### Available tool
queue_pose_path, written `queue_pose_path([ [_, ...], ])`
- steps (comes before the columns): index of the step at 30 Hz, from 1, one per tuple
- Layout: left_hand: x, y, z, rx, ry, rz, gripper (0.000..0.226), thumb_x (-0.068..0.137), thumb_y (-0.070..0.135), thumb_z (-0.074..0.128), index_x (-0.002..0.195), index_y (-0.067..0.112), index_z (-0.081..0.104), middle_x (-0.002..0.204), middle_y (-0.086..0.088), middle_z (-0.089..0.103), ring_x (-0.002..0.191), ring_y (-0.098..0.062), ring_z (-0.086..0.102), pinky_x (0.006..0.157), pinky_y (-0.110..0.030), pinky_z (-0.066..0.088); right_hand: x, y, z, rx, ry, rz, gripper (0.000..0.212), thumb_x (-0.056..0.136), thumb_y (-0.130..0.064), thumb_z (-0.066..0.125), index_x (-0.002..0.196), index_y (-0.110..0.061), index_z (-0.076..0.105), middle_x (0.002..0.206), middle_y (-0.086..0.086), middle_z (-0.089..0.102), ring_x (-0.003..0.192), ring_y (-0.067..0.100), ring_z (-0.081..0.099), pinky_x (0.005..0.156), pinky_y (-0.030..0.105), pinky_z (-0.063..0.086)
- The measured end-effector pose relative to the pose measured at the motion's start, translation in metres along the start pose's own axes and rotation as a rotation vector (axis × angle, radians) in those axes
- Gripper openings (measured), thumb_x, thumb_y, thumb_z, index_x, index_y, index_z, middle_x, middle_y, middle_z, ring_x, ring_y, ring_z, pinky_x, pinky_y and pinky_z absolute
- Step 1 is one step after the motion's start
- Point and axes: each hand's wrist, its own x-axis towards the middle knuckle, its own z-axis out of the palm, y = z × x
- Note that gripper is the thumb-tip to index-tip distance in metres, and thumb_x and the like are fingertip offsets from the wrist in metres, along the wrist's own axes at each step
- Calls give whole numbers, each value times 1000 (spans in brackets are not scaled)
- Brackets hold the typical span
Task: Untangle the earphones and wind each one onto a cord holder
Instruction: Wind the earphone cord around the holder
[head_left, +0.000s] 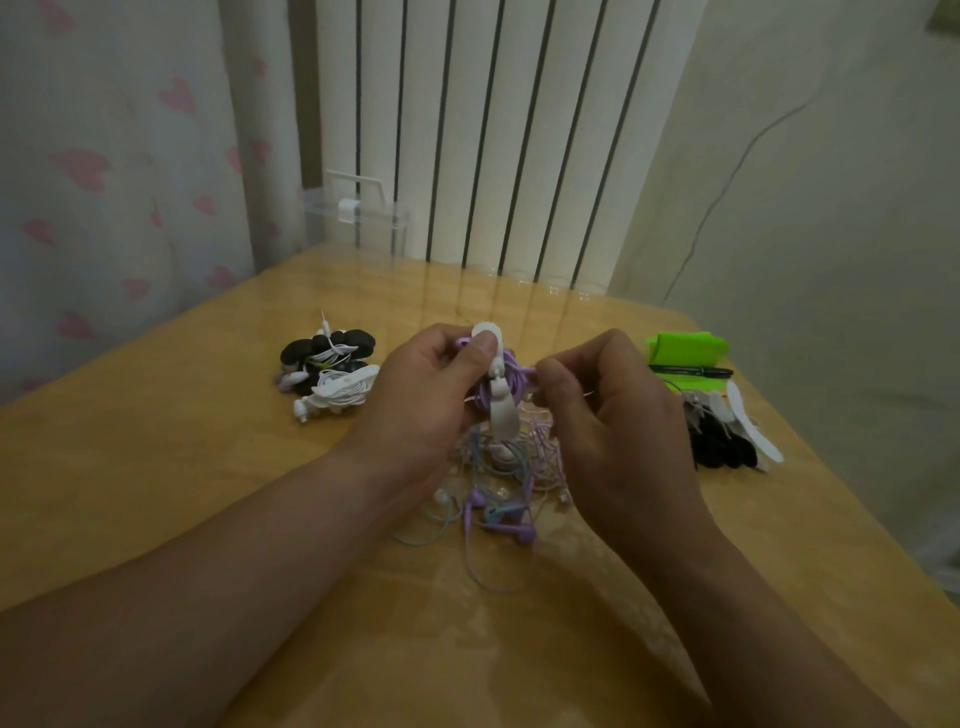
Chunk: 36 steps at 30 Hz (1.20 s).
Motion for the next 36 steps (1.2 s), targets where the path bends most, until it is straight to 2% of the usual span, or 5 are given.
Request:
queue_pose_path([
  [18, -3, -10, -1, 214, 141, 298, 12, 104, 25, 63, 105, 14, 67, 97, -6, 75, 94, -26, 74, 87, -51, 62, -10, -8, 22, 196, 17, 45, 2, 99, -21, 69, 98, -20, 70, 88, -12, 72, 87, 8, 69, 70, 25, 54],
  [24, -5, -11, 5, 197, 231, 367, 11, 104, 20, 64, 100, 10, 64, 79, 12, 69, 74, -1, 66, 68, -18, 54, -14, -7, 35, 287, 24, 117, 3, 99, -16, 71, 100, -18, 73, 94, -12, 75, 92, 7, 72, 80, 33, 58],
  [28, -7, -14, 9, 223, 241, 365, 10, 104, 20, 64, 94, 16, 63, 78, 14, 68, 73, 0, 64, 68, -16, 51, -16, -5, 41, 122, 58, 9, 2, 99, -15, 68, 98, -16, 69, 94, -6, 69, 90, 10, 66, 77, 37, 53],
  [32, -3, -12, 10, 50, 212, 165, 11, 104, 25, 64, 101, 15, 64, 90, 1, 76, 84, -15, 73, 74, -32, 59, -11, -3, 37, 32, -32, -61, 9, 97, -15, 68, 105, -18, 68, 103, -6, 60, 98, 9, 59, 83, 29, 51],
  [36, 5, 2, 4, -300, 15, -134, 17, 105, 19, 58, 110, 3, 62, 94, -14, 74, 79, -22, 74, 72, -39, 65, -1, -5, 17, 455, 21, 187, 16, 105, -18, 55, 100, -23, 70, 95, -6, 71, 91, 11, 67, 76, 34, 56],
])
